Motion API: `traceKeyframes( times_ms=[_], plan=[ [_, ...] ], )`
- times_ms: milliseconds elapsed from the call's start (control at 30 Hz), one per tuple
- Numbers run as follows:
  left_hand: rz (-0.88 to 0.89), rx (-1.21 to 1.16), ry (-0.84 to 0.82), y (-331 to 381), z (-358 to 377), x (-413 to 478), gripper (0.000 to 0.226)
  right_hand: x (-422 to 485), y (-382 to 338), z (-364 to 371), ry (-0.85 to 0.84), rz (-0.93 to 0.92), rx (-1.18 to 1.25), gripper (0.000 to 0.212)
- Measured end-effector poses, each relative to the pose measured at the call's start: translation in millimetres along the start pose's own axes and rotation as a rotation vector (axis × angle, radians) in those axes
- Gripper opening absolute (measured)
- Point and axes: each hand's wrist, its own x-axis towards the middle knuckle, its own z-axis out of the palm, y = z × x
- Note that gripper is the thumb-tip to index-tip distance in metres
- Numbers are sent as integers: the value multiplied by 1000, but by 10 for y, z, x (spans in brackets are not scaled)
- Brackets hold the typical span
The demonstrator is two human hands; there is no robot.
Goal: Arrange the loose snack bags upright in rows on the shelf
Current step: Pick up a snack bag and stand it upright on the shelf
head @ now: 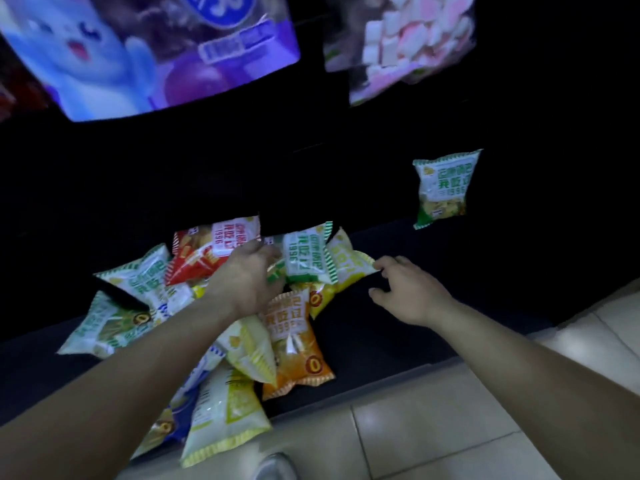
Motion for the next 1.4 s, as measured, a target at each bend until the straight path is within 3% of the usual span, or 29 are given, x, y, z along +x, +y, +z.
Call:
traceKeyframes(
  times_ms=[267,500,867,1067,1167,1400],
  plan=[
    [67,-44,58,-165,124,17,52,621,-505,433,-3,5,111,69],
    [91,-48,94,-246,159,-80,49,802,-809,506,132,128,426,59],
    [-5,-189,118,-474,151,-132,40,816,-1093,466,108,259,802,60],
    [-2,-202,140,-488,120,-108,39,721,-1092,60,276,51,547,72],
    [10,-202,147,-395,71,-88,43,570,-1030,-358,356,-98,389,65],
    [51,-345,243,139,-159,18,64,91,-614,-969,306,-181,98,62]
  ],
)
